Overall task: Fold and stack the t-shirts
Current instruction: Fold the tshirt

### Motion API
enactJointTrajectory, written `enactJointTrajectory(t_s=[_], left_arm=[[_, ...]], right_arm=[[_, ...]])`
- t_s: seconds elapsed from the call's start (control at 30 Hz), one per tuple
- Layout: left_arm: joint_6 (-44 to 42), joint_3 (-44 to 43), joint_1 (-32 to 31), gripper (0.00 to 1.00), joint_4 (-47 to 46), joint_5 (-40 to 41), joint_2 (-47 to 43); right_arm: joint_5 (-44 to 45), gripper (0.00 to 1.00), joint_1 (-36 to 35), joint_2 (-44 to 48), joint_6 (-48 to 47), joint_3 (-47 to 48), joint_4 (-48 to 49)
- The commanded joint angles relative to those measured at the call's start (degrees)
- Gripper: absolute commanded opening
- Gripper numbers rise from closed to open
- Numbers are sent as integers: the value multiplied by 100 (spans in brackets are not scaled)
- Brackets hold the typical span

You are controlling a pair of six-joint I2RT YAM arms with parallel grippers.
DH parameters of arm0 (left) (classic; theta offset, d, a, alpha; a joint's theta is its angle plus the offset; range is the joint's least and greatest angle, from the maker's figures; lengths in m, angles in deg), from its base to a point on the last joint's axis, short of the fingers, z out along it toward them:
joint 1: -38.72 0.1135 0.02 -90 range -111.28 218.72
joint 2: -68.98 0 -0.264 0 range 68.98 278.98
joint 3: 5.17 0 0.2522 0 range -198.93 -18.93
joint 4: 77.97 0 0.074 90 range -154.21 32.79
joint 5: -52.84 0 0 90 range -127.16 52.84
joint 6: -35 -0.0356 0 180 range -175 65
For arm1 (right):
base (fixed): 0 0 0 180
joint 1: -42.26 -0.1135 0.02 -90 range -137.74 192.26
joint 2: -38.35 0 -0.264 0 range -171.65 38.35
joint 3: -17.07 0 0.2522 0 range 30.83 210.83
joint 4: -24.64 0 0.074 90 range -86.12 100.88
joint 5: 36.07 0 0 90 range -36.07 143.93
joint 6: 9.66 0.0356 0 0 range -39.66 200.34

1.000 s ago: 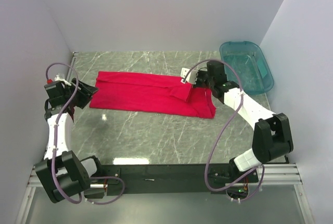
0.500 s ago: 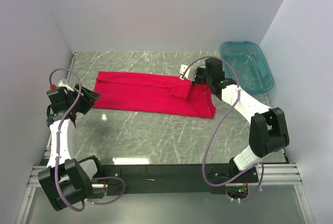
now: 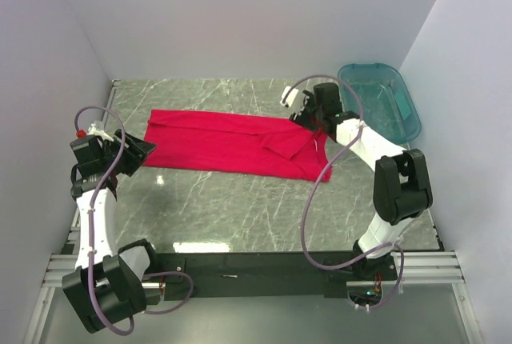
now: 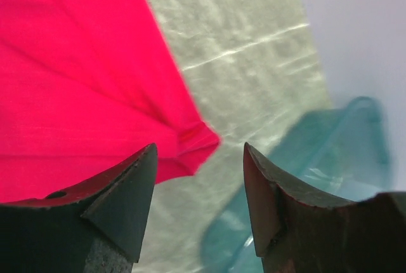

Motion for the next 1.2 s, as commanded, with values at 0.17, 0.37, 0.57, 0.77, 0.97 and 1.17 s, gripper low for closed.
enactJointTrajectory(t_s=[0.17,0.37,0.57,0.77,0.97,1.17], left_arm=[[-80,280,-9,66,-52,-394,-374],[-88,439,0,66,0,-544,-479],[-97,518,0,66,9,-615,-541],[-27,589,0,65,-79,-685,-497],[-44,588,-9,65,-70,-702,-488],[-36,597,-9,65,-96,-711,-462]], right_arm=[[-3458,61,335,-454,-415,1333,-3827],[-2398,58,-148,-832,-21,1085,-3135],[-1562,57,-324,-1263,93,1156,-2906],[-1298,57,-430,-1439,164,1121,-2660],[-1192,49,-491,-1650,199,1279,-2730],[-1201,30,-483,-1677,172,1350,-2826]])
